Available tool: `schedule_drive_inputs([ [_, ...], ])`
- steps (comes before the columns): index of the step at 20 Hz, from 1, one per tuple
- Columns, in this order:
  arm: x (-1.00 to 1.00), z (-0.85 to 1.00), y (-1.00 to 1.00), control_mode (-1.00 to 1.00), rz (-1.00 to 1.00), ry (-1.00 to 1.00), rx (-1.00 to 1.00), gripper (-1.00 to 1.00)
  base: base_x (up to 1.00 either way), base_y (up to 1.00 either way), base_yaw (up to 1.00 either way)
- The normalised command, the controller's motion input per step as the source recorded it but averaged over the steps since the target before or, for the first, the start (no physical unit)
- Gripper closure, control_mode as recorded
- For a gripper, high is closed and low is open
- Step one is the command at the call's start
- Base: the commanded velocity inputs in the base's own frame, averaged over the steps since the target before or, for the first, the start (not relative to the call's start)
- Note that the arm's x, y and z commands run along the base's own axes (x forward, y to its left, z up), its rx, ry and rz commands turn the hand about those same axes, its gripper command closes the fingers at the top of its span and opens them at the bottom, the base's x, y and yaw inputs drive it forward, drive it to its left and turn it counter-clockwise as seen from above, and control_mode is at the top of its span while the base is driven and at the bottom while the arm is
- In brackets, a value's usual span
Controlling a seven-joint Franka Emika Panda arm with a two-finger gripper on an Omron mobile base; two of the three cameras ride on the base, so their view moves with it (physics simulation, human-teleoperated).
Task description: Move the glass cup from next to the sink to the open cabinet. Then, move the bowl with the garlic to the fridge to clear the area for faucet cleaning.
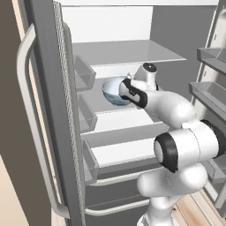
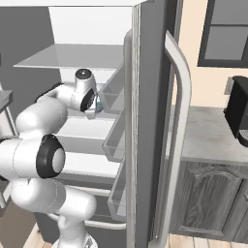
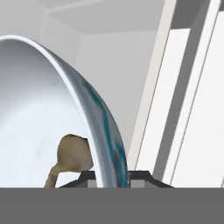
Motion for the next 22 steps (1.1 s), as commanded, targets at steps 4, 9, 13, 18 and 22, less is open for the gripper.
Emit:
schedule_drive_inputs([
  [4,0.9,-0.02,0.02,-1.0,-0.05,0.14,0.0,1.0,0.0,0.0,0.0],
  [9,0.63,-0.21,0.0,-1.0,-0.05,0.04,0.0,1.0,0.0,0.0,0.0],
  [13,0.08,-0.53,0.0,-1.0,-0.06,-0.04,0.02,1.0,0.0,0.0,0.0],
  [18,0.2,-0.14,0.0,-1.0,-0.03,-0.01,0.01,-1.0,0.0,0.0,0.0],
  [22,-0.63,0.0,0.0,-1.0,0.0,-0.05,0.0,-1.0,0.0,0.0,0.0],
])
